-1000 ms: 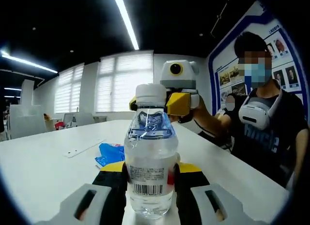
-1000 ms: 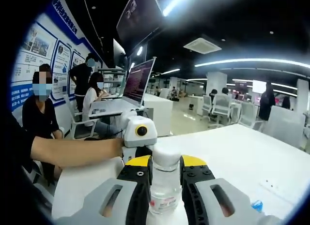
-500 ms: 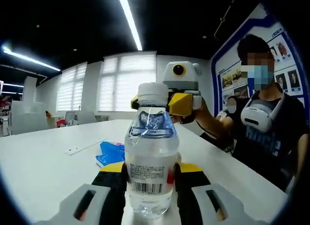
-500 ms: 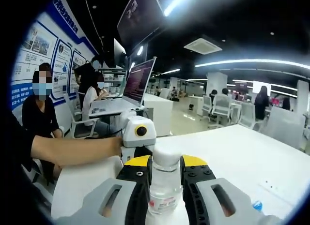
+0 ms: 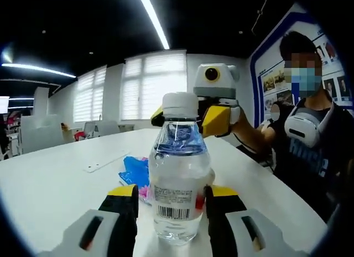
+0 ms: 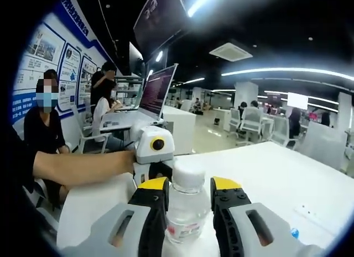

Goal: Arrange the tabletop items into an orderly group along one side of the table until the central work area is clear of visible clutter.

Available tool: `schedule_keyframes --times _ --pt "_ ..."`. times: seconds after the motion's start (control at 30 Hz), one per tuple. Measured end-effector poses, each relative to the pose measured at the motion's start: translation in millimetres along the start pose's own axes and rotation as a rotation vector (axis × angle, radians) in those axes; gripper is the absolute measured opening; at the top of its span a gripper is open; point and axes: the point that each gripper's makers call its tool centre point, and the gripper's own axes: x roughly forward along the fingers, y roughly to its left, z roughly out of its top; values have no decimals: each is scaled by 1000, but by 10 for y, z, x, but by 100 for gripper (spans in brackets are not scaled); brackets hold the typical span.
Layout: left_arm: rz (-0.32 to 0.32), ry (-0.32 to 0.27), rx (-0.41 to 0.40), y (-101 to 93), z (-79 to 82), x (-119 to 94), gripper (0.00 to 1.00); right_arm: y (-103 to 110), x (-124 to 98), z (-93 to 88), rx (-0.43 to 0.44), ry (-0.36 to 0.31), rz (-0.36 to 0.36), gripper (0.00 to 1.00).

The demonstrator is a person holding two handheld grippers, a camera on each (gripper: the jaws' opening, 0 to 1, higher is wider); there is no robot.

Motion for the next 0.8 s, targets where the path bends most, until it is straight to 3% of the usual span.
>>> schedule_keyframes --times 0.17,0.43,0.63,0.73,0.8 --pt "29 -3 1 21 -9 -40 55 -17 -28 19 -2 -7 -10 29" --pt "58 7 1 2 -32 -165 56 17 -78 35 -3 -20 -8 31" --pt "111 -7 5 -6 -9 -276 62 56 -144 45 6 -37 -13 39" --pt "125 -8 10 -38 5 -313 64 68 -177 40 12 -39 -20 48" --pt "136 -8 14 -62 15 -326 71 64 -198 26 8 -33 -30 52"
